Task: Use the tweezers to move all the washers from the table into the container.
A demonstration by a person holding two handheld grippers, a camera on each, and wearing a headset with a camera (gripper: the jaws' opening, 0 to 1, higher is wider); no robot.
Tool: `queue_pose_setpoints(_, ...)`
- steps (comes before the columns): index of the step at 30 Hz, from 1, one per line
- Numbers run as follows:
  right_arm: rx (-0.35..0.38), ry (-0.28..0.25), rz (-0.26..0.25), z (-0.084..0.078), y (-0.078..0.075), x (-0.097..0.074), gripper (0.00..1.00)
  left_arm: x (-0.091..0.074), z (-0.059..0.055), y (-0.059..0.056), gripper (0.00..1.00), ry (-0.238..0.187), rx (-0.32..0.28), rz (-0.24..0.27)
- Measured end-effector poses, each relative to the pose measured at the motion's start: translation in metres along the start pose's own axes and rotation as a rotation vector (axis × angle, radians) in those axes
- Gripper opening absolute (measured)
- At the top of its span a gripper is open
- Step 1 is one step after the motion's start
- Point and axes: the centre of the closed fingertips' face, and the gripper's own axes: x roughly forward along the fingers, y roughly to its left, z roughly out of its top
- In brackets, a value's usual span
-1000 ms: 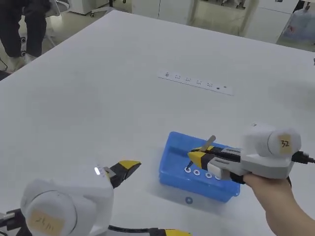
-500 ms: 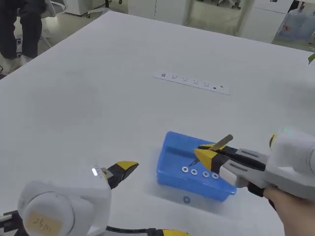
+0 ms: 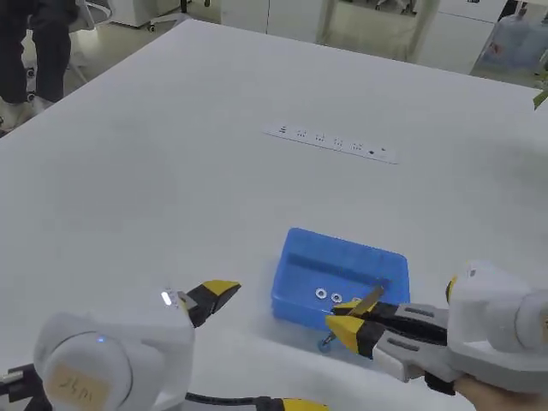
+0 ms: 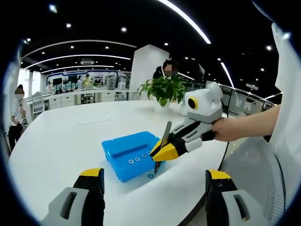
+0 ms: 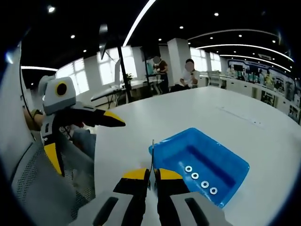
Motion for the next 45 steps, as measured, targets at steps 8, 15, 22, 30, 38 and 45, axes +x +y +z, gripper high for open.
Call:
queue_pose_setpoints(8, -0.018, 0.035, -0.012, -0.016, -0.007, 0.007, 0.04, 0.0, -0.001, 0.0, 0.9, 0.005, -0.001, 0.001)
queue_pose_setpoints(15, -0.096, 0.029, -0.044, -0.017, -0.007, 0.011, 0.04, 0.0, -0.001, 0.0, 0.9, 0.005, -0.002, 0.003)
queue_pose_setpoints(22, -0.086, 0.031, -0.036, -0.017, -0.008, 0.014, 0.04, 0.001, -0.003, 0.0, 0.9, 0.013, -0.001, -0.003)
queue_pose_setpoints(30, -0.074, 0.047, -0.005, -0.018, -0.002, 0.014, 0.03, 0.001, -0.004, 0.0, 0.89, 0.017, -0.001, -0.004)
queue_pose_setpoints(38, -0.05, 0.029, 0.037, -0.012, 0.012, 0.01, 0.03, 0.001, -0.004, 0.0, 0.89, 0.018, -0.003, -0.006)
queue_pose_setpoints(45, -0.02, -0.034, 0.06, 0.012, 0.016, 0.005, 0.03, 0.001, -0.004, 0.0, 0.89, 0.017, -0.001, -0.007)
